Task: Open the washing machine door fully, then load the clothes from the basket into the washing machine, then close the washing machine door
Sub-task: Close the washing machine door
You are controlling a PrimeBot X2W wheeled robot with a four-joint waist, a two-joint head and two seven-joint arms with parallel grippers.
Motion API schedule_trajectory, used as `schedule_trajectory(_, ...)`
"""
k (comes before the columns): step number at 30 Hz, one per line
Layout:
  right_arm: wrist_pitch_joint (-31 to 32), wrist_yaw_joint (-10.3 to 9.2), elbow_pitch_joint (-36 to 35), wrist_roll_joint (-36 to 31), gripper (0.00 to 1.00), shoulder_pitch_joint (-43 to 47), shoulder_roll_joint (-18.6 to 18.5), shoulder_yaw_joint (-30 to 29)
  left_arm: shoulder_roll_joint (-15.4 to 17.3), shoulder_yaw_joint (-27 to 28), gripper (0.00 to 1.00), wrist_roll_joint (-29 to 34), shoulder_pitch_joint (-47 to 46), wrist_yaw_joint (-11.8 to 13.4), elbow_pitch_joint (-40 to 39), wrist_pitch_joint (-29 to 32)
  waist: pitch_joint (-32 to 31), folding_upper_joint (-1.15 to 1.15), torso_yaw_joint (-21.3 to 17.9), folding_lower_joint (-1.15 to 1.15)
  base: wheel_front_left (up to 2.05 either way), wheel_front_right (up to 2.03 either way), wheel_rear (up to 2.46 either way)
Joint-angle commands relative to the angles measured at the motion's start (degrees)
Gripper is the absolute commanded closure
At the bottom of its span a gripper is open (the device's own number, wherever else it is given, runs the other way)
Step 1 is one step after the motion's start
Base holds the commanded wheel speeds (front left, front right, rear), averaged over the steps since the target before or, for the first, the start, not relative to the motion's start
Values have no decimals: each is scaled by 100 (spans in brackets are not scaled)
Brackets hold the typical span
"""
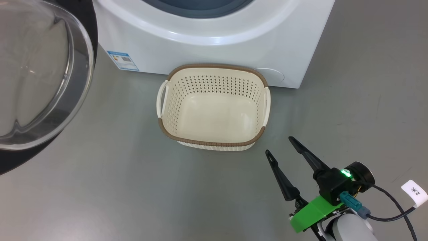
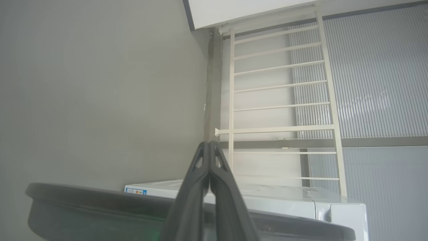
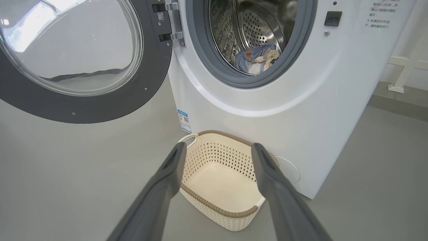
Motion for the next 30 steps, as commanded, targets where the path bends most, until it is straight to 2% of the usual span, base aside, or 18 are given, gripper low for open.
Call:
schedule_trajectory(1,-27,16,-118,7,0,-77,70,129,389,-79,100,115,26,-70,-124,118,-15,0,-8,0,0,0,0)
schedule_trajectory(10,-27,16,-100,18,0,-92,78,122,373,-319,100,202,107,-129,-110,680,-50,0,-70,0,0,0,0)
schedule_trajectory(18,-27,16,-88,32,0,-75,106,111,352,-490,100,153,139,-246,-194,1441,-89,0,-83,0,0,0,0)
schedule_trajectory(23,-27,16,-84,40,0,-85,122,98,384,-534,100,137,239,-289,-273,1666,-120,0,-99,0,0,0,0)
schedule_trajectory(30,-27,16,-66,57,0,-78,171,77,321,-626,100,-16,444,-344,-520,2420,-209,0,-110,0,0,0,0)
